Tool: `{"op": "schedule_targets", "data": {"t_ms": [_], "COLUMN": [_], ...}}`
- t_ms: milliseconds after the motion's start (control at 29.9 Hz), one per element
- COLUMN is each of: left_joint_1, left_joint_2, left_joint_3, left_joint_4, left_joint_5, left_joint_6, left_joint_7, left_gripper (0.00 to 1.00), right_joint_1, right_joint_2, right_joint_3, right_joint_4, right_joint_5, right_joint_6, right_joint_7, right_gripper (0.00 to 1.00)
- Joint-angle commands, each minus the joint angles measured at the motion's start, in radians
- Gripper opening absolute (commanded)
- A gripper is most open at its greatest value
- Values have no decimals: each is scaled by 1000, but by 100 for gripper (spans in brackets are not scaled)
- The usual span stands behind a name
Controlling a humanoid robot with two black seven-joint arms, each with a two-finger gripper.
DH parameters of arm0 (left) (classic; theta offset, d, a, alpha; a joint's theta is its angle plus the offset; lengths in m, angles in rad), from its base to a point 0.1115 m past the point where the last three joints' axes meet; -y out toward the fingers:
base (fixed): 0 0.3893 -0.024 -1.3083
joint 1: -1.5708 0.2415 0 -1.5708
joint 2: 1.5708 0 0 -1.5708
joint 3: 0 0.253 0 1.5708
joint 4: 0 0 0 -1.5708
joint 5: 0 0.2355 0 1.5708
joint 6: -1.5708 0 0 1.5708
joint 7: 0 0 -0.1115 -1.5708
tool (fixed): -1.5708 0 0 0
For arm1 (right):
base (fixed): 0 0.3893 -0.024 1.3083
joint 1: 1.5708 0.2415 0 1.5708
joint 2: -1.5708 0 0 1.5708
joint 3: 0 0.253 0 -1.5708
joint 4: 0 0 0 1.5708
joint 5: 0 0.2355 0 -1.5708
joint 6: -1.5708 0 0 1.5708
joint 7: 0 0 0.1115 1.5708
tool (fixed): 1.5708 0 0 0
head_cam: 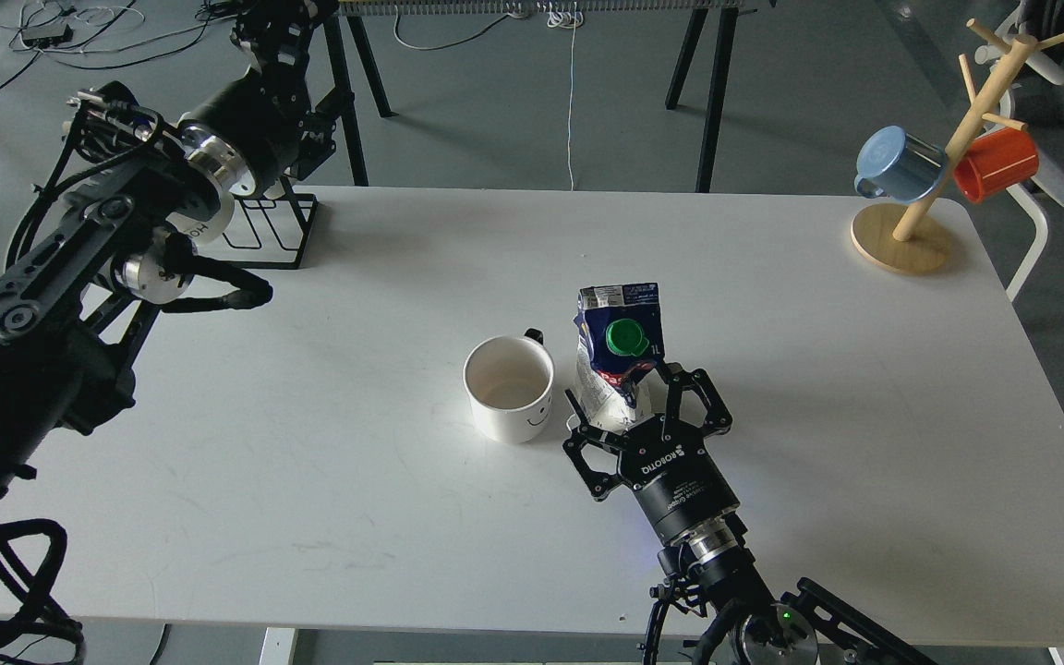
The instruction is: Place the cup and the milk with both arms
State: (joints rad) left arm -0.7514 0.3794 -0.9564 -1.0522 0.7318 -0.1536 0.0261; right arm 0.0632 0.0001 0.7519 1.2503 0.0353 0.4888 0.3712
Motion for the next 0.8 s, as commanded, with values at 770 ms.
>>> {"op": "schedule_targets", "data": {"t_ms": [770], "left_joint_1": [0], "left_joint_2": [3], "left_joint_3": [-4], "left_joint_4": [-2], "left_joint_5": [-2], "left_joint_6": [0], "left_joint_7": [-2], "left_gripper": [99], "right_joint_1": [-149], "right_joint_2": [-297], "right_joint_3": [246], "right_joint_4": [466], "right_joint_5": [18], "right_joint_6": [0], "right_joint_7": [-3], "right_gripper": [96]}}
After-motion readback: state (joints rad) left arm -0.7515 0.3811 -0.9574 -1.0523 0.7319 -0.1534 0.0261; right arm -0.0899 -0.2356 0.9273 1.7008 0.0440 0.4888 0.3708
